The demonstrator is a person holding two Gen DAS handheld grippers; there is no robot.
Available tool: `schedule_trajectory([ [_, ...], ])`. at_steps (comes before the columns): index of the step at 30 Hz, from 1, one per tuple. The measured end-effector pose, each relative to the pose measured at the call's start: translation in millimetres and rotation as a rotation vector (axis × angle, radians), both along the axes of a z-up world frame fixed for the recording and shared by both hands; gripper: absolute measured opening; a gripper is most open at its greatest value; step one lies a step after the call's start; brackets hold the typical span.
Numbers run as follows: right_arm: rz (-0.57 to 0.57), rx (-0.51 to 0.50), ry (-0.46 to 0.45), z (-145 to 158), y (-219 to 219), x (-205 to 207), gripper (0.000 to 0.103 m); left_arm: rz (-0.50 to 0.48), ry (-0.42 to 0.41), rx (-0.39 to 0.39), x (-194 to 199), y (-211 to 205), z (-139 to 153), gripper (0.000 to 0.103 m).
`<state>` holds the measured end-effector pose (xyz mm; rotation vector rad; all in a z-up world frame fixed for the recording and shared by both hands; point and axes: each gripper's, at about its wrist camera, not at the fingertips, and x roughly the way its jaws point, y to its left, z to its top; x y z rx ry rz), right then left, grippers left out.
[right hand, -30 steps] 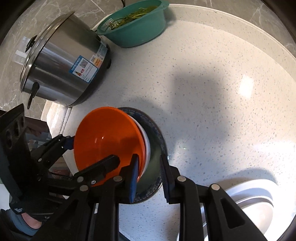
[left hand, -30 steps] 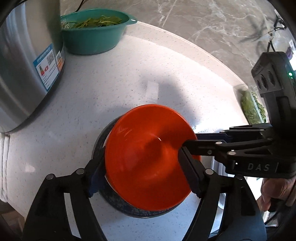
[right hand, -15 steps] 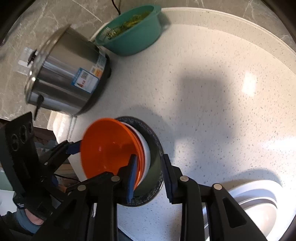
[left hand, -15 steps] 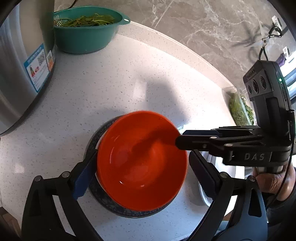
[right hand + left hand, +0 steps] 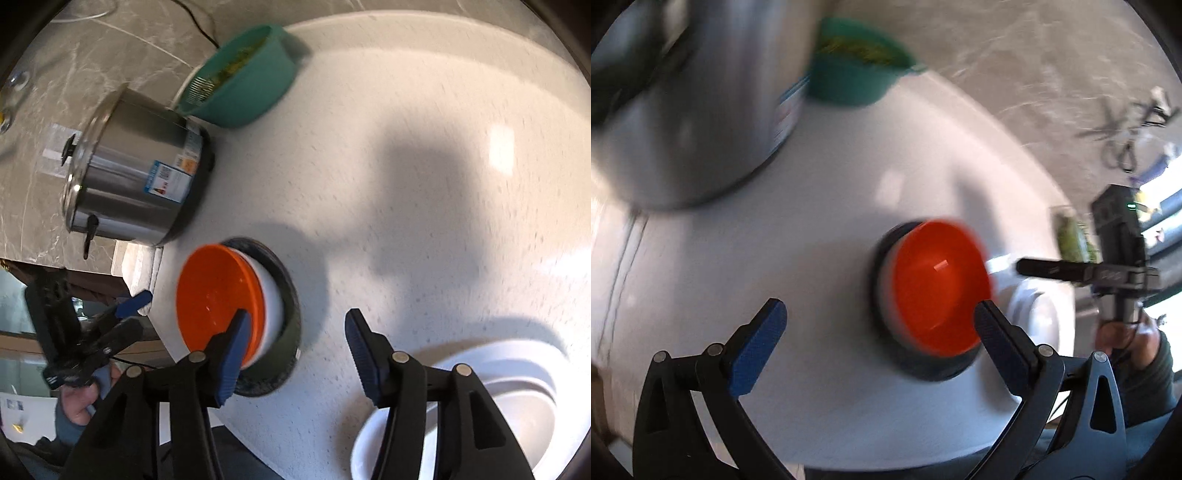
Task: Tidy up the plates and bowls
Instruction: 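Close both grippers on the rim of the stacked bowls, then lift the bowl stack with both grippers and carry it over the plate stack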
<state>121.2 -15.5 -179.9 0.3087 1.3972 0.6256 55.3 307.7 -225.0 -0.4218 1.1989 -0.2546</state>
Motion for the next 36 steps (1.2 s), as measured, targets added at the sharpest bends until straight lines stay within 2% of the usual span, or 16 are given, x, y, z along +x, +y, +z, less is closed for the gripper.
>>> schedule_trajectory([
  [2, 0.0, 0.011, 0.026, -9, -1, -1, 0.057, 0.009, 0.008, 0.025, -7, 7, -12, 0.1],
  [3, -0.001, 0.016, 0.037, -12, -1, -1, 0.057, 0.012, 0.017, 0.036, -8, 8, -18, 0.096],
  [6, 0.006, 0.021, 0.066, -25, 5, -1, 0.053, 0.012, 0.06, 0.024, -8, 11, -36, 0.065],
  [7, 0.013, 0.023, 0.073, -30, 7, -1, 0.052, 0.005, 0.064, 0.018, -7, 12, -41, 0.064],
  [9, 0.014, 0.017, 0.089, -37, 10, -1, 0.051, -0.006, 0.058, -0.003, -6, 12, -43, 0.063],
  [15, 0.012, 0.035, 0.119, -53, 15, -3, 0.05, -0.054, 0.072, 0.014, 11, -1, -45, 0.062],
  [17, 0.016, 0.041, 0.123, -54, 17, -3, 0.046, -0.073, 0.069, 0.033, 16, -8, -47, 0.061],
  [19, 0.019, 0.045, 0.127, -55, 18, -3, 0.041, -0.091, 0.064, 0.022, 21, -13, -48, 0.049],
  [23, 0.011, 0.061, 0.138, -59, 19, -1, 0.035, -0.116, 0.074, 0.009, 33, -19, -53, 0.04],
  [36, -0.02, 0.088, 0.16, -67, 14, 0, 0.035, -0.1, 0.112, -0.005, 43, -14, -64, 0.042],
])
